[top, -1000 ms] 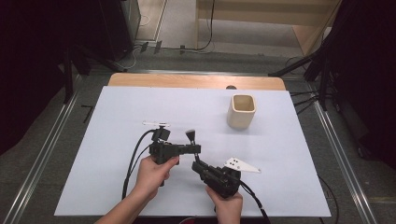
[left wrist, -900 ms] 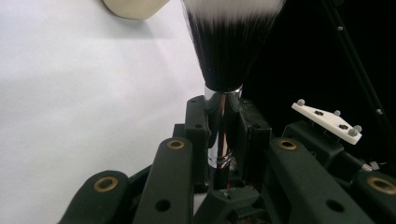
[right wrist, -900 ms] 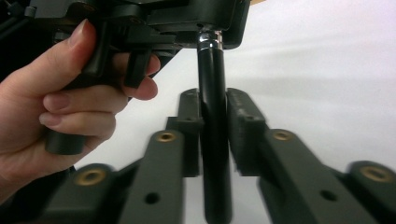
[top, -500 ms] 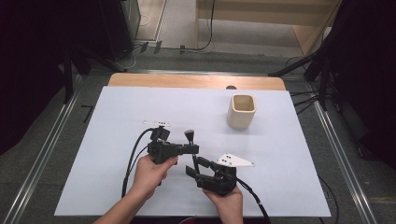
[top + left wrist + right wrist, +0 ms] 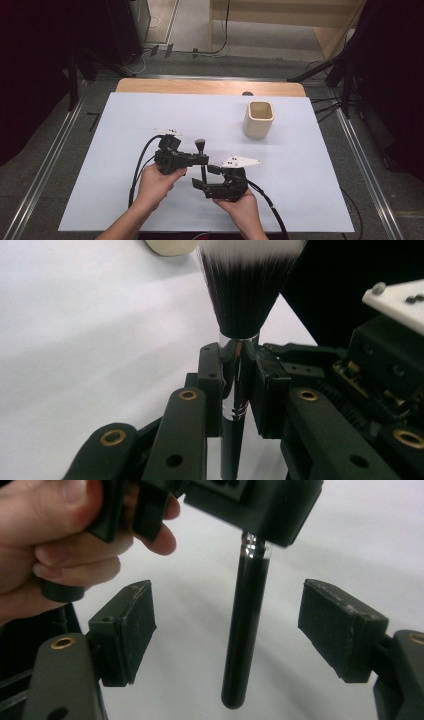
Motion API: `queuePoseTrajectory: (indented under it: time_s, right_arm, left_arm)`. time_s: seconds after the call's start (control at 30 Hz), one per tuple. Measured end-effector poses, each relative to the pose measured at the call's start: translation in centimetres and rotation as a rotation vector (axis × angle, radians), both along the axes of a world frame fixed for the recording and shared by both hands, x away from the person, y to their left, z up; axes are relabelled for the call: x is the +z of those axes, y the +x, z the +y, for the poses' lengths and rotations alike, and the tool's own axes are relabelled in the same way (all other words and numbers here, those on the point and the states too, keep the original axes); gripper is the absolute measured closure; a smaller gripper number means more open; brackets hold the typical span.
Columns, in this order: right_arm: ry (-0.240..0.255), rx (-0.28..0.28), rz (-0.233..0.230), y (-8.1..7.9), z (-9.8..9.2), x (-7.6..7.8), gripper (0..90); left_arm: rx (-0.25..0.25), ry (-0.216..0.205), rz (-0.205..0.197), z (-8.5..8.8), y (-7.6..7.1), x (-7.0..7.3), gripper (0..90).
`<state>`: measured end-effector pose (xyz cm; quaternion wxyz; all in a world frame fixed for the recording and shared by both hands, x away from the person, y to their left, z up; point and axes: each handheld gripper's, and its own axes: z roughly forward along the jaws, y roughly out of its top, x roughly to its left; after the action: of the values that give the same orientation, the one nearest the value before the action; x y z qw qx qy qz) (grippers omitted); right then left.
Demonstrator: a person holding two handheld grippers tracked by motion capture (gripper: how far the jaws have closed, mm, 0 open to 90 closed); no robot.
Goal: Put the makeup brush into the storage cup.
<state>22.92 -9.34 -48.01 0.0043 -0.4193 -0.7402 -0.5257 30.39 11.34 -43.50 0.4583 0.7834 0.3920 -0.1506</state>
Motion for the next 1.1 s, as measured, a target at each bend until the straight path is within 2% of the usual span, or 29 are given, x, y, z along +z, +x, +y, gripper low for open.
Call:
queuePoseTrajectory:
  time_s: [0.17, 0.3, 0.4, 0.53, 0.6, 0.67, 0.73, 0.8, 1.1]
  right_arm:
    - [-0.049, 0.054, -0.015, 0.6, -0.1, 0.7, 23.9]
    - [-0.05, 0.082, 0.008, 1.2, -0.2, 1.2, 25.5]
    - [-0.104, 0.12, 0.017, 1.5, -0.1, 1.6, 26.0]
    - [-0.122, 0.154, 0.012, 1.6, -0.2, 1.8, 26.1]
    - [-0.117, 0.172, 0.017, 1.7, -0.5, 1.7, 26.2]
    - [-0.101, 0.226, 0.014, 1.9, -0.8, 1.6, 26.3]
    - [-0.1, 0.236, 0.011, 1.9, -0.9, 1.5, 26.4]
    - [-0.078, 0.271, 0.014, 2.1, -1.1, 1.4, 26.7]
    - [-0.02, 0.309, 0.002, 2.4, -1.4, 1.2, 27.3]
  left_arm:
    - [-0.012, 0.008, -0.001, 0.2, 0.1, 0.1, 77.7]
    - [-0.028, 0.007, 0.012, 0.4, 0.3, 0.0, 77.6]
    - [-0.042, 0.017, 0.001, 0.5, 0.3, 0.1, 77.6]
    - [-0.055, 0.008, -0.006, 0.7, 0.3, 0.2, 77.6]
    - [-0.06, 0.008, -0.011, 0.7, 0.3, 0.2, 77.6]
    - [-0.067, 0.008, -0.017, 0.7, 0.3, 0.3, 77.5]
    - [-0.077, 0.006, -0.02, 0.7, 0.3, 0.3, 77.6]
    - [-0.089, -0.001, -0.025, 0.7, 0.3, 0.4, 77.5]
    - [-0.152, -0.018, -0.048, 0.7, 0.3, 0.5, 77.4]
